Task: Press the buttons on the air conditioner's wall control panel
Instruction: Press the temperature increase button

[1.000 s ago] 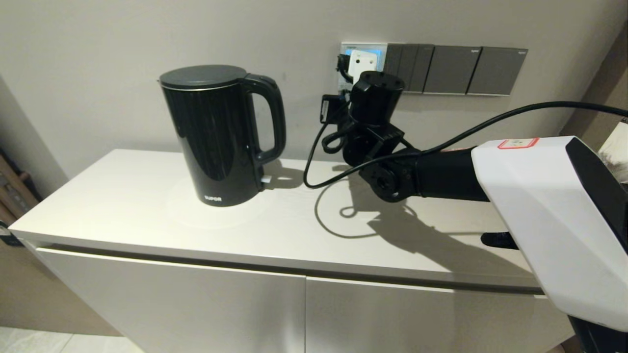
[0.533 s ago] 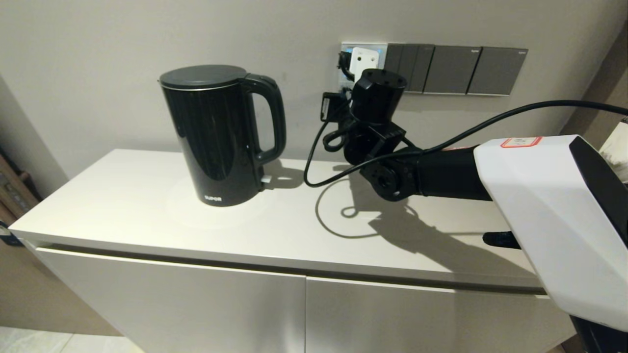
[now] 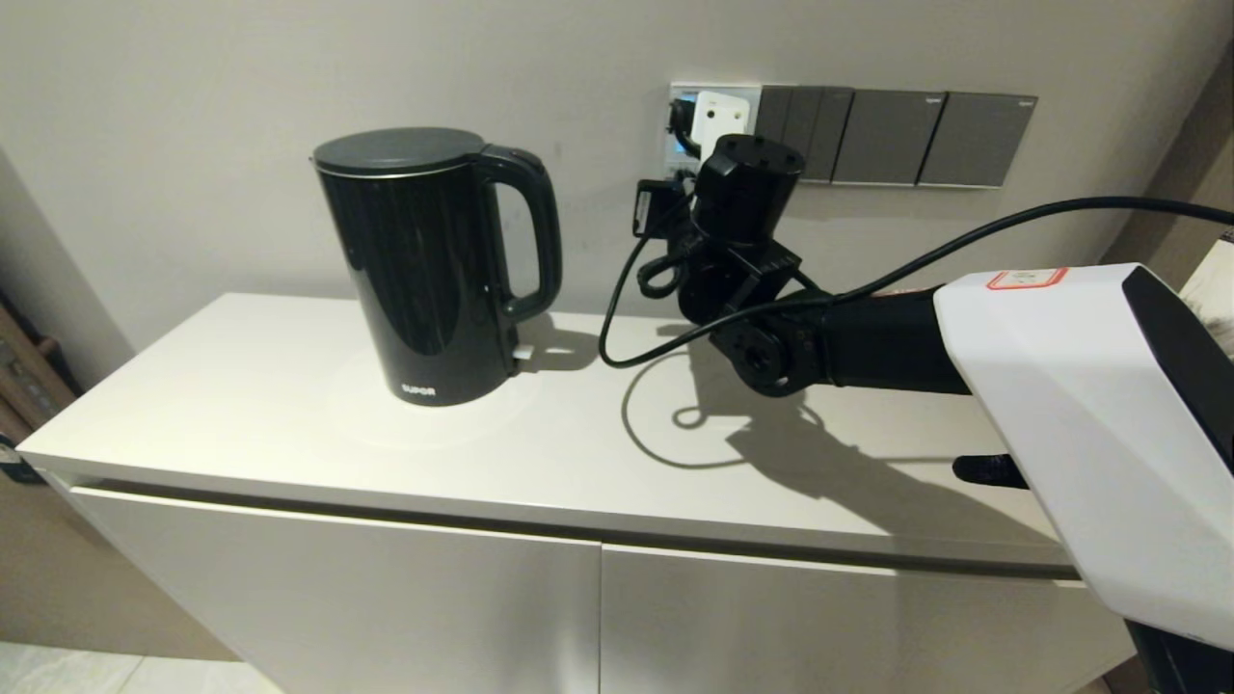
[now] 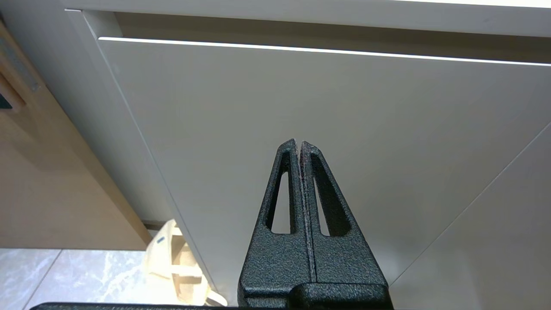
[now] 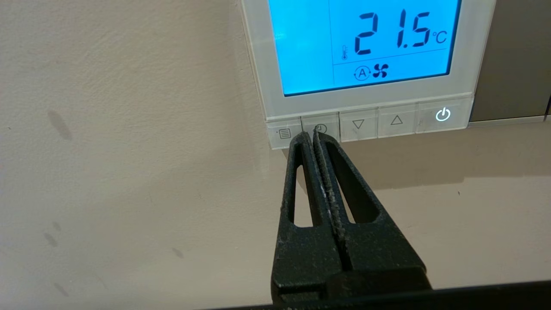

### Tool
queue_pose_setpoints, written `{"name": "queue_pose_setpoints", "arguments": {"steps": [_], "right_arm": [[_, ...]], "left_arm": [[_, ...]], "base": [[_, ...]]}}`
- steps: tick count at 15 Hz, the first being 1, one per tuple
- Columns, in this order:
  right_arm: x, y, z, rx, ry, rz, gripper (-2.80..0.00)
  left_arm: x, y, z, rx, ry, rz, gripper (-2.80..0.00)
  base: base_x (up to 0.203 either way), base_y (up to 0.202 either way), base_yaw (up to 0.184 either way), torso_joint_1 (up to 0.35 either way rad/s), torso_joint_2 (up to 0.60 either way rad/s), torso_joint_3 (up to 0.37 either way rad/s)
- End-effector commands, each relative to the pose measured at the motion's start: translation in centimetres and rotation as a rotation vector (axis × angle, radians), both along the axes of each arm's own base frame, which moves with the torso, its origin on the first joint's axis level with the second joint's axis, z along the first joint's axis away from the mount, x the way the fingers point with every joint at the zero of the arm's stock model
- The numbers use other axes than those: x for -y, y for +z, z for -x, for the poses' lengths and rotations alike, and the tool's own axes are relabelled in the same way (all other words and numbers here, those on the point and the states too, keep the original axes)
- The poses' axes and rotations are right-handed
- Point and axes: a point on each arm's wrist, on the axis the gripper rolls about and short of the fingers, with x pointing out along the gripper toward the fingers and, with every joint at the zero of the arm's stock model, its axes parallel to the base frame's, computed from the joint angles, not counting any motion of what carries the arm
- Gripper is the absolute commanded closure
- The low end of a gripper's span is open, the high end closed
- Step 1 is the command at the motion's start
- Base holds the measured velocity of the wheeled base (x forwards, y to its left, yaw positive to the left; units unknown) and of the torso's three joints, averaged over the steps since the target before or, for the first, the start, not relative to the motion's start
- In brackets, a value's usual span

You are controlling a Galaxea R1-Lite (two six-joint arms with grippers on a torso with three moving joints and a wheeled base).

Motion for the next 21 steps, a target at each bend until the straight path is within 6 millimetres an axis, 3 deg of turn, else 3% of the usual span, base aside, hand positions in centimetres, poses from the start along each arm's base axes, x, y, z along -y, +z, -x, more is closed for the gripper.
{"name": "queue_pose_setpoints", "arguments": {"steps": [1, 21], "right_arm": [[0.01, 0.07, 0.07, 0.002, -0.003, -0.002, 0.0], [-0.01, -0.12, 0.04, 0.007, -0.008, 0.014, 0.0]], "left_arm": [[0.0, -0.01, 0.0, -0.001, 0.0, 0.0, 0.0], [0.0, 0.0, 0.0, 0.001, 0.0, 0.0, 0.0]], "base": [[0.0, 0.0, 0.0, 0.0, 0.0, 0.0], [0.0, 0.0, 0.0, 0.0, 0.0, 0.0]]}}
